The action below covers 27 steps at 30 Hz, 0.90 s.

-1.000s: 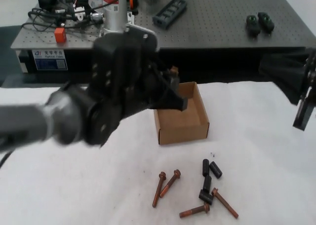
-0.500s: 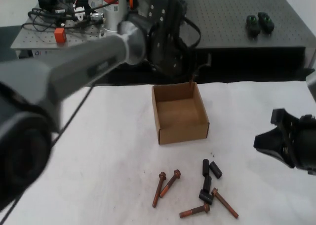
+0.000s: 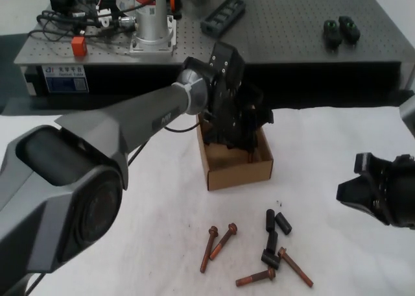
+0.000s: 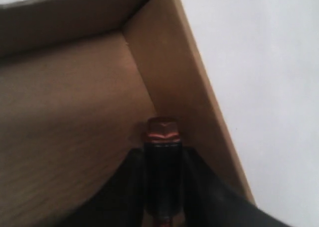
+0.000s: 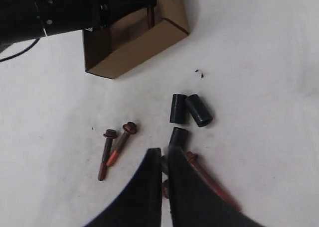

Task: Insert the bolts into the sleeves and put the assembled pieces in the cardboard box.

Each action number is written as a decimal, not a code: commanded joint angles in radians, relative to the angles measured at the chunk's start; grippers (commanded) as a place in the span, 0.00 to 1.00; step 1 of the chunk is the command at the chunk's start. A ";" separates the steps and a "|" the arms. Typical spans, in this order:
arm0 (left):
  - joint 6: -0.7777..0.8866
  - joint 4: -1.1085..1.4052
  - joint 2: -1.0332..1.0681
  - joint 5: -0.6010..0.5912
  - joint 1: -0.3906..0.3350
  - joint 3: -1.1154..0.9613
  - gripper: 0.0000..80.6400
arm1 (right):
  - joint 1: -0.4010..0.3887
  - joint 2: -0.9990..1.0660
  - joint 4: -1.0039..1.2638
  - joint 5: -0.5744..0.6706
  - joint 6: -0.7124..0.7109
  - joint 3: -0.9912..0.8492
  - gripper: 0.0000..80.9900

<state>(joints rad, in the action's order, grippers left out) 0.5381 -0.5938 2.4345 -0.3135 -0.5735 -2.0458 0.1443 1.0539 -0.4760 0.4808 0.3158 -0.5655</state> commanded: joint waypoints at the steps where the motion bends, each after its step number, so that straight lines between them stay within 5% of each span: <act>1: 0.032 0.019 -0.001 -0.009 0.002 -0.019 0.32 | -0.009 0.015 -0.019 -0.012 -0.048 -0.008 0.04; 3: 0.032 0.019 -0.001 -0.013 0.002 -0.019 0.34 | -0.043 0.030 -0.019 -0.041 -0.070 -0.008 0.04; 7: 0.032 0.019 -0.006 -0.069 0.007 -0.022 0.34 | -0.123 0.068 -0.019 -0.144 -0.070 -0.027 0.31; 15: -0.006 0.008 -0.100 -0.132 0.032 -0.025 0.34 | -0.246 0.248 -0.089 -0.316 -0.256 -0.175 0.26; 23: -0.348 -0.242 -0.344 0.127 0.077 -0.022 0.34 | -0.312 0.557 -0.223 -0.413 -0.407 -0.416 0.26; 27: -0.413 -0.350 -0.394 0.128 0.077 -0.022 0.34 | -0.337 0.687 -0.303 -0.426 -0.471 -0.526 0.26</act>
<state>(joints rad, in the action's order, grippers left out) 0.1477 -0.8942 2.0319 -0.1996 -0.4914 -2.0659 -0.1811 1.6851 -0.7294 0.0594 -0.1126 -1.0382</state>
